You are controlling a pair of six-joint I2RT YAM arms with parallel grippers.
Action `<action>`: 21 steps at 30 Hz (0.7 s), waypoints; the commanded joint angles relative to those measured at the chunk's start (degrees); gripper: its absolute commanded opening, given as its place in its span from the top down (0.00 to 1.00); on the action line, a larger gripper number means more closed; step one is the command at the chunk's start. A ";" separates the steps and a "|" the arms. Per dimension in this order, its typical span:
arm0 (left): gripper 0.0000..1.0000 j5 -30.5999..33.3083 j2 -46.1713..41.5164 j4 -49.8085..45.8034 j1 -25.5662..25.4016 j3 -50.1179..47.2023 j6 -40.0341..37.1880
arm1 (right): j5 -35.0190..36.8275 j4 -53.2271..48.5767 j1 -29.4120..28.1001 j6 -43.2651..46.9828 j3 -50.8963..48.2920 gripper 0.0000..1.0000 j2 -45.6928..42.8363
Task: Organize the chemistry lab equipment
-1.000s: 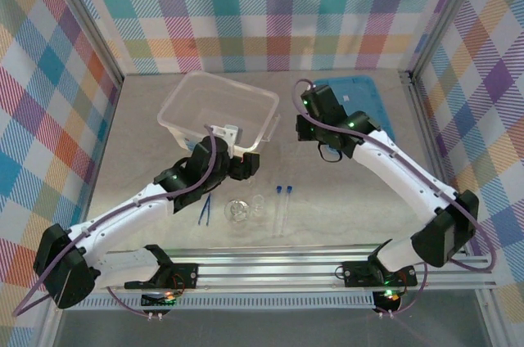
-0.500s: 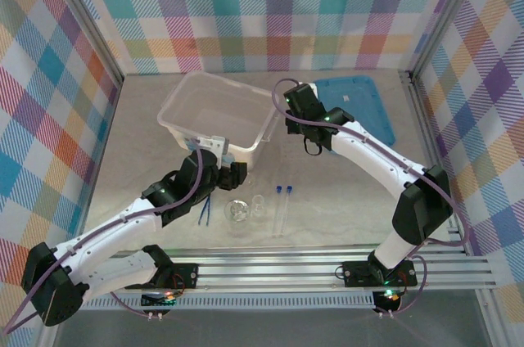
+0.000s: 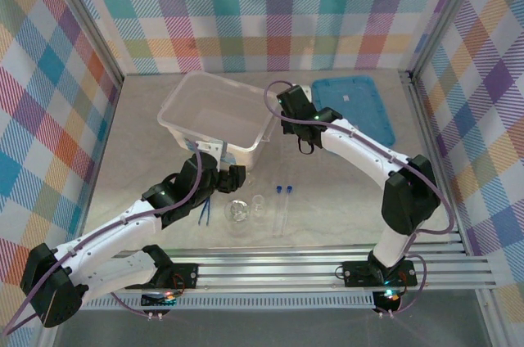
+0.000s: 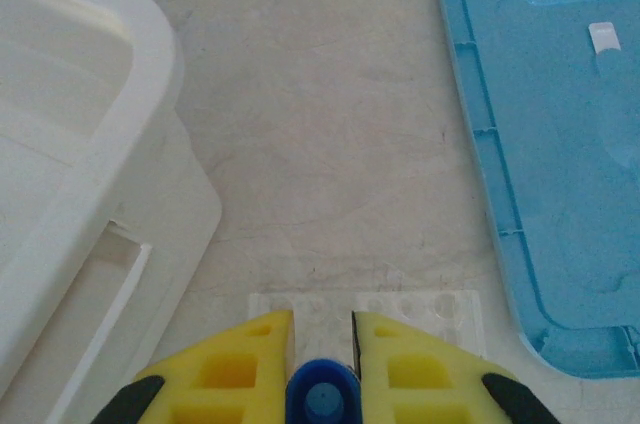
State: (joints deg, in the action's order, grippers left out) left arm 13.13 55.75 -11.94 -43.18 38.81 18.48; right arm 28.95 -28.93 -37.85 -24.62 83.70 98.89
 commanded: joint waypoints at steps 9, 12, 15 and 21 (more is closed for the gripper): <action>0.24 -0.01 -2.71 0.16 1.24 -1.72 0.96 | 0.77 3.05 0.23 -1.37 2.57 0.88 2.52; 0.24 -0.16 -2.83 0.25 1.27 -1.89 1.17 | 0.91 3.01 0.42 -1.39 3.22 0.88 3.20; 0.24 -0.13 -3.05 0.34 1.40 -2.13 1.21 | 0.71 3.08 0.77 -1.39 3.50 0.88 3.59; 0.24 -0.29 -3.09 0.41 1.54 -2.30 1.25 | 0.84 2.51 1.02 -1.37 3.38 0.88 4.82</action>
State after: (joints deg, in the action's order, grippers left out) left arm 12.97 53.74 -12.01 -42.44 37.60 18.87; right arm 29.32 -27.03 -37.10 -25.04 85.80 103.02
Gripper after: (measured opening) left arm 0.759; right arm 0.156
